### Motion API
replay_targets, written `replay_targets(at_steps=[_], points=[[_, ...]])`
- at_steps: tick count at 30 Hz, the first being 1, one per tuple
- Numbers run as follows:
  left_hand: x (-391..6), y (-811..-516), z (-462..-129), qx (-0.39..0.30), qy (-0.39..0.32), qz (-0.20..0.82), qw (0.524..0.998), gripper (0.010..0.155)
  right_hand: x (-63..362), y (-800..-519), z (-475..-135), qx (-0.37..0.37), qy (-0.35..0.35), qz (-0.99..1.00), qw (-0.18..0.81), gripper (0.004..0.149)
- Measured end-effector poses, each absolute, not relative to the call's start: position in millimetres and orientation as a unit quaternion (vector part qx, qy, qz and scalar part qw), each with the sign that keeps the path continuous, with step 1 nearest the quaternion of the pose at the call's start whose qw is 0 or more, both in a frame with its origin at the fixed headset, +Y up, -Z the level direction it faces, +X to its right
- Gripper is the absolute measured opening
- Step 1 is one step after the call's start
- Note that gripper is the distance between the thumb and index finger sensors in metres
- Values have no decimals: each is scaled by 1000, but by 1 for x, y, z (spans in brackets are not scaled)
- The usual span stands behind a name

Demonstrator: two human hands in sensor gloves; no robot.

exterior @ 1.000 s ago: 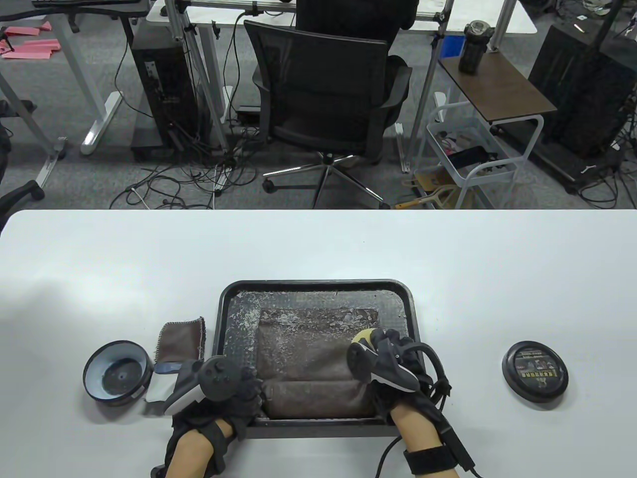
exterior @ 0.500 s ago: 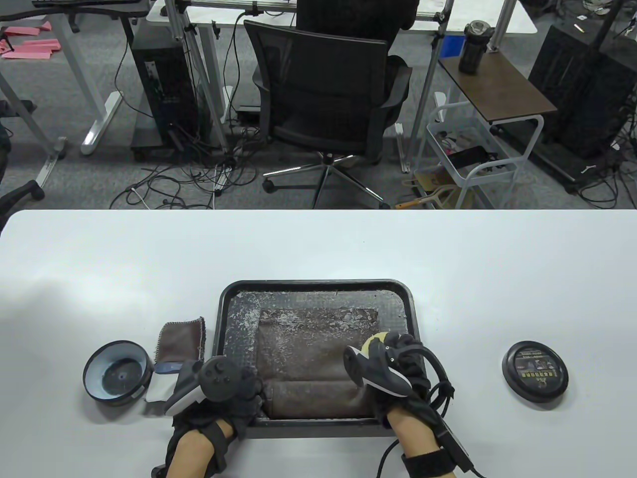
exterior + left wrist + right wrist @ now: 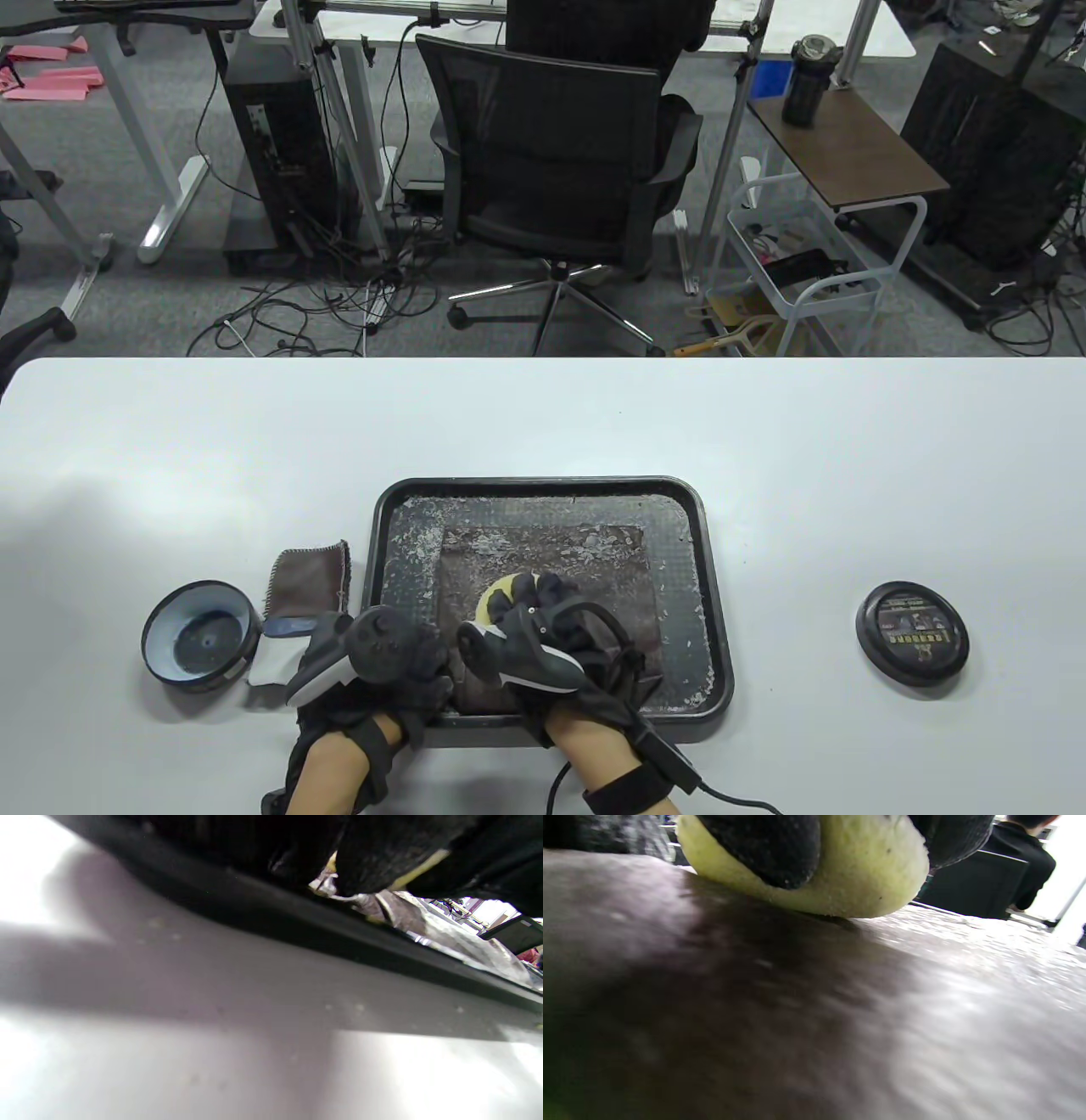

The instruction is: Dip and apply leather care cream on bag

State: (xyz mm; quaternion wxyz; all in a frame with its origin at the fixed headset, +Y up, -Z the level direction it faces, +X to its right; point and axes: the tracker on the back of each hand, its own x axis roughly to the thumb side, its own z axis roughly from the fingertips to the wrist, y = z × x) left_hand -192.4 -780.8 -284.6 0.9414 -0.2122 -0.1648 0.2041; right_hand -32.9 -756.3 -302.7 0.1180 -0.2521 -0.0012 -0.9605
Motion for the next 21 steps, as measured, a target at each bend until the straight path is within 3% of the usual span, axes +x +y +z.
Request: replay_targets(at_steps=[9,21], points=[[-197,-780,-286,-224,-167,235,931,52,-58,-757,-290,-324,7,-938,127,55],[-193,-775,-287,-238,-165,181,940,49,-39,-754,-287,-342,-23,-933,111,54]])
